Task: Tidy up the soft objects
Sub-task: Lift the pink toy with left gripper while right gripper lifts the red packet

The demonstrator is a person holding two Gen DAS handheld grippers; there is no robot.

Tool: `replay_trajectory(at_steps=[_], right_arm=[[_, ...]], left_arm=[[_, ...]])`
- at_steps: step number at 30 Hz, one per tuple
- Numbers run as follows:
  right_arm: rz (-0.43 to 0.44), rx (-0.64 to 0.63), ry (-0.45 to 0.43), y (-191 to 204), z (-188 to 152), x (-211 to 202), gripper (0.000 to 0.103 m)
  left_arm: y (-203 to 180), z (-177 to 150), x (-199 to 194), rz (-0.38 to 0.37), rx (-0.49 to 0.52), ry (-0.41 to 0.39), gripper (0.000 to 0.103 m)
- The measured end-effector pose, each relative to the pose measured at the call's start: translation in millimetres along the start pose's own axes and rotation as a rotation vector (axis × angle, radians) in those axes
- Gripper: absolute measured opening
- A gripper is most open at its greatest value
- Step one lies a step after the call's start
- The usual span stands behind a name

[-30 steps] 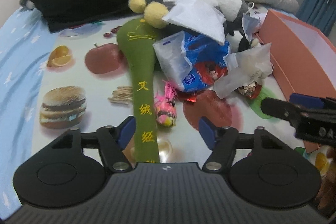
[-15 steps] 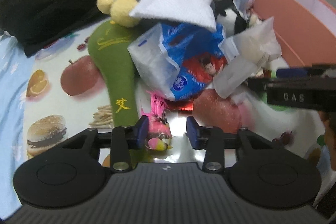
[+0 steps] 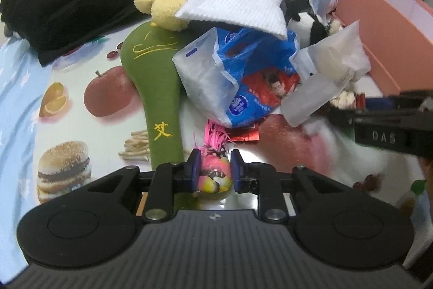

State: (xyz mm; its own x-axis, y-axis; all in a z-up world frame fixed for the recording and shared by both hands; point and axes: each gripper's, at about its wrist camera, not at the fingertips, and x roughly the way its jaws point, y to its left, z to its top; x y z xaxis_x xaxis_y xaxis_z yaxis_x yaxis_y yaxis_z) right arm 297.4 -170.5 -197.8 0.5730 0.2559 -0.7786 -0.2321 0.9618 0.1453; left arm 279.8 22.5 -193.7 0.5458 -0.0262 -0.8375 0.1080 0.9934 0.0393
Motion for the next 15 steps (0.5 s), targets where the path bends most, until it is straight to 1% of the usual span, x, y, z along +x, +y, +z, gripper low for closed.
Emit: replay_trajectory(at_steps=[3,6,11,15], right_arm=[[-0.002,0.007,0.017,1.4,-8.2,-10.9,0.043],[-0.012,0.010,0.026,2.8,-15.1,-22.0,0.043],[-0.021,0.017,0.024,5.0,-26.6,-46.8,0.043],[-0.012,0.024,0.026,7.0,-34.0,-64.6,0.043]], left_arm=[[-1.5,-2.9,-8.9,-0.018,-0.034,-0.005,0.027],[3.8,-7.0,-17.0,-0.069,-0.129,-0.003,0.027],[2.8,-19.8,-34.4,-0.067,-0.185,-0.023,0.027],[1.9,-32.0,-51.4,-0.072,-0.227,-0.039,0.027]])
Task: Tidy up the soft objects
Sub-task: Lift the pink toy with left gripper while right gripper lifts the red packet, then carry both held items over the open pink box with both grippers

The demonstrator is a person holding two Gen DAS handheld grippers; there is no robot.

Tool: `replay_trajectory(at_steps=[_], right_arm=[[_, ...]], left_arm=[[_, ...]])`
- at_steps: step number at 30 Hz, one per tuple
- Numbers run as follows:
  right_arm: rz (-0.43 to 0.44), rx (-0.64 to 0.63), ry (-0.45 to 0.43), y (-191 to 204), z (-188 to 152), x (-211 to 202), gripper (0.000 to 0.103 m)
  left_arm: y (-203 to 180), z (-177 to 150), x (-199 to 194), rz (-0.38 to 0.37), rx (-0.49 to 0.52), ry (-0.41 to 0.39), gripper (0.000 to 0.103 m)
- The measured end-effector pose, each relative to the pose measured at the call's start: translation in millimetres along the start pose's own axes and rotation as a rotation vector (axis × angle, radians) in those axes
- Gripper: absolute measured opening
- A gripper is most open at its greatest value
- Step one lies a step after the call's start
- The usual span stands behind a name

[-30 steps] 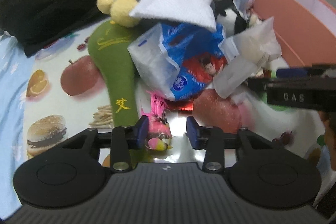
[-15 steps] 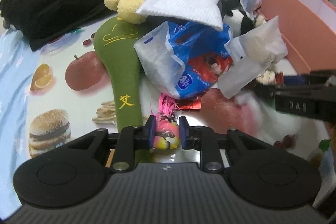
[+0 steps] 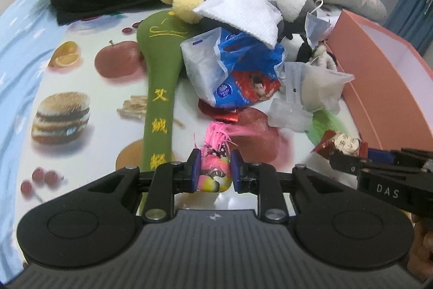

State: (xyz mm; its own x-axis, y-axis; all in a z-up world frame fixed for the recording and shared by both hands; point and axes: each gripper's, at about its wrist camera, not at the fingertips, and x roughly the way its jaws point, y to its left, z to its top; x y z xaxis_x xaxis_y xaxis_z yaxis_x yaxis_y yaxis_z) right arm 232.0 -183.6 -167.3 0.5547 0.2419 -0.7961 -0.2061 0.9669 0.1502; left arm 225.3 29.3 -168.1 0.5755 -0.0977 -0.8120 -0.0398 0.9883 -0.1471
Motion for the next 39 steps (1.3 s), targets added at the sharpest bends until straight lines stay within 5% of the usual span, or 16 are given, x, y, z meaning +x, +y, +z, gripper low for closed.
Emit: replay_trajectory(at_steps=[17,28,39], right_arm=[[0.004,0.016,-0.031,6.4,-4.6,-59.3,0.042],[0.007,0.031,-0.185,-15.6,30.8,-119.8,0.042],[-0.095,0.038,-0.392,-55.1,79.3,-181.9,0.042]], left_arm=[[-20.8,-9.2,-43.5,-0.093,-0.096,-0.055,0.027],[-71.0,43.2,-90.4,-0.160,-0.025,-0.173,0.027],[-142.2,109.9,-129.5,-0.271,0.081,-0.284,0.027]])
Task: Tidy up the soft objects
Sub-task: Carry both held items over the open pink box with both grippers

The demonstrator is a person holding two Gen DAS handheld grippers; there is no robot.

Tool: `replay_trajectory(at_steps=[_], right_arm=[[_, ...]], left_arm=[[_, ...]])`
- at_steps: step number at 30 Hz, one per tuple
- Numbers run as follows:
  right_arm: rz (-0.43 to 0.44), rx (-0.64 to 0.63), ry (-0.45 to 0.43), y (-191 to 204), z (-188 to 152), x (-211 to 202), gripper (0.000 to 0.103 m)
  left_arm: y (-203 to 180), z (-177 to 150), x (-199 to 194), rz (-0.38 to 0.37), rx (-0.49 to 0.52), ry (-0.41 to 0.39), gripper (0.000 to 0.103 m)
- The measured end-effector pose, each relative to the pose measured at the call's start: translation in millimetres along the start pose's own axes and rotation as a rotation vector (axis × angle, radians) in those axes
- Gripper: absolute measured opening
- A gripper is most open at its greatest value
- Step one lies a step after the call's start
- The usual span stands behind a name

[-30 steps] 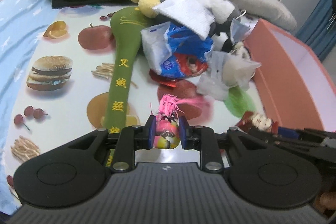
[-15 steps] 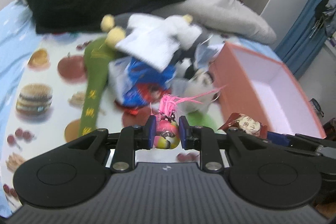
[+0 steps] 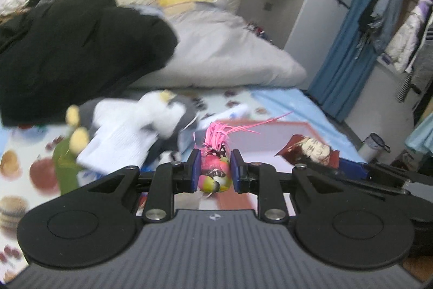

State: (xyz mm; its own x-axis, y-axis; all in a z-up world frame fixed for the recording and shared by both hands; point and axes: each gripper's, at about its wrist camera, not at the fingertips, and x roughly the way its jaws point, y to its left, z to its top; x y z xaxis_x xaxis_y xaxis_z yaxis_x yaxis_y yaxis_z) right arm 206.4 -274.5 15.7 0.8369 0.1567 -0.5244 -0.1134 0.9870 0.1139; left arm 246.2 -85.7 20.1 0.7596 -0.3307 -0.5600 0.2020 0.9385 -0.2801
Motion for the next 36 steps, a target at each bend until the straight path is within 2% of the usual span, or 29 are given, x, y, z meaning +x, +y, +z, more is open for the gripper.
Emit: replay_trajectory(at_steps=[5,8,14,18,21,25,29,31,36], right_arm=[[-0.083,0.027,-0.070,-35.9,25.6,-15.6,0.042],[-0.134,0.032,-0.081,-58.3,33.7,-25.1,0.042],[-0.204,0.085,0.000,-107.8,28.9,-19.8,0.042],[-0.219,0.159,0.102,-144.9,11.3,0.2,0.042],[-0.241,0.199,0.169,-164.4,-5.6,14.8,0.042],[-0.250,0.229,0.236,-178.1,-26.6,32.0,0.042],[-0.239,0.249,0.294,-188.0,-45.6,45.3,0.042],[-0.237,0.259,0.311,-192.9,-53.4,49.6,0.042],[-0.225,0.276,0.335,-198.2,-61.7,55.4,0.043]], left_arm=[[-41.1,28.1,1.3,-0.065,0.052,-0.052,0.027],[-67.6,37.2,9.7,-0.107,0.091,-0.052,0.027],[-113.3,38.5,43.4,-0.161,0.156,-0.004,0.027],[-134.0,30.1,78.1,-0.190,0.179,0.067,0.027],[-141.3,18.6,109.9,-0.208,0.195,0.149,0.027],[-144.5,0.1,147.6,-0.224,0.181,0.279,0.027],[-145.3,-21.2,170.1,-0.218,0.166,0.365,0.027],[-146.4,-29.9,181.7,-0.217,0.167,0.398,0.027],[-149.3,-42.0,192.1,-0.209,0.173,0.425,0.027]])
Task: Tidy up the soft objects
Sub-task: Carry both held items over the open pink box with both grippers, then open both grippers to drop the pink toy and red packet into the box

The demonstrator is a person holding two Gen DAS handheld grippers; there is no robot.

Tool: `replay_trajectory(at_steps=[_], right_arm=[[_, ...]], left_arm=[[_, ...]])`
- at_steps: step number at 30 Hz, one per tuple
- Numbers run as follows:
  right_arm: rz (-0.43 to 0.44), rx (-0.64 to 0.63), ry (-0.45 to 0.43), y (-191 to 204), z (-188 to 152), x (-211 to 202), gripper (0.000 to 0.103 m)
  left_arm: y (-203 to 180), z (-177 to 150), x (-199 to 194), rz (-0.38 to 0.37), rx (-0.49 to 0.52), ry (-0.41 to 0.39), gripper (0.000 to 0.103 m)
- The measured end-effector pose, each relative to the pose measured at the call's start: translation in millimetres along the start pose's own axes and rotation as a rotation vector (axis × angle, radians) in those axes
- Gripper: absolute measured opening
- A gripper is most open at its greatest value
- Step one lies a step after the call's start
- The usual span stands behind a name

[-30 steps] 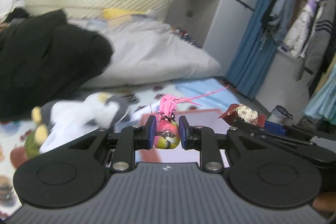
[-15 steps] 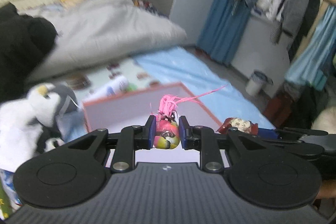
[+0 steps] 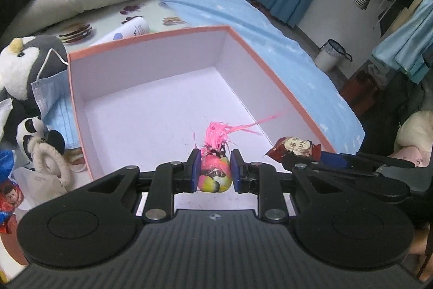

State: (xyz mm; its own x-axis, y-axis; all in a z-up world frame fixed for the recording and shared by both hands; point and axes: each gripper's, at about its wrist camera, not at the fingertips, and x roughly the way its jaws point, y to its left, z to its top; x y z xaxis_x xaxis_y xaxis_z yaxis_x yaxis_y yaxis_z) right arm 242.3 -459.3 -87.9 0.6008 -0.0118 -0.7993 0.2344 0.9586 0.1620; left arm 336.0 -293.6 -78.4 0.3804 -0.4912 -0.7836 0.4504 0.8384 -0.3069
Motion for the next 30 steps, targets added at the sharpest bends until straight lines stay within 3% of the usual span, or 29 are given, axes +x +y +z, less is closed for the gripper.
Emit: replay_trajectory(at_steps=[4,9,20,30], right_arm=[[0.026,0.019,0.008,-2.7,0.2,3.1,0.050],[0.025,0.010,-0.023,1.2,1.2,-10.4,0.055],[0.083,-0.043,-0.182,31.8,2.8,-78.7,0.055],[0.186,-0.130,-0.289,78.1,-19.6,-135.4,0.055]], left_arm=[[2.0,0.5,4.9,0.000,-0.004,0.024,0.040],[0.4,0.2,-17.8,0.018,0.001,-0.021,0.042],[-0.7,-9.2,-124.7,0.037,0.011,-0.219,0.045],[14.8,-64.3,-207.3,0.091,-0.027,-0.334,0.045]])
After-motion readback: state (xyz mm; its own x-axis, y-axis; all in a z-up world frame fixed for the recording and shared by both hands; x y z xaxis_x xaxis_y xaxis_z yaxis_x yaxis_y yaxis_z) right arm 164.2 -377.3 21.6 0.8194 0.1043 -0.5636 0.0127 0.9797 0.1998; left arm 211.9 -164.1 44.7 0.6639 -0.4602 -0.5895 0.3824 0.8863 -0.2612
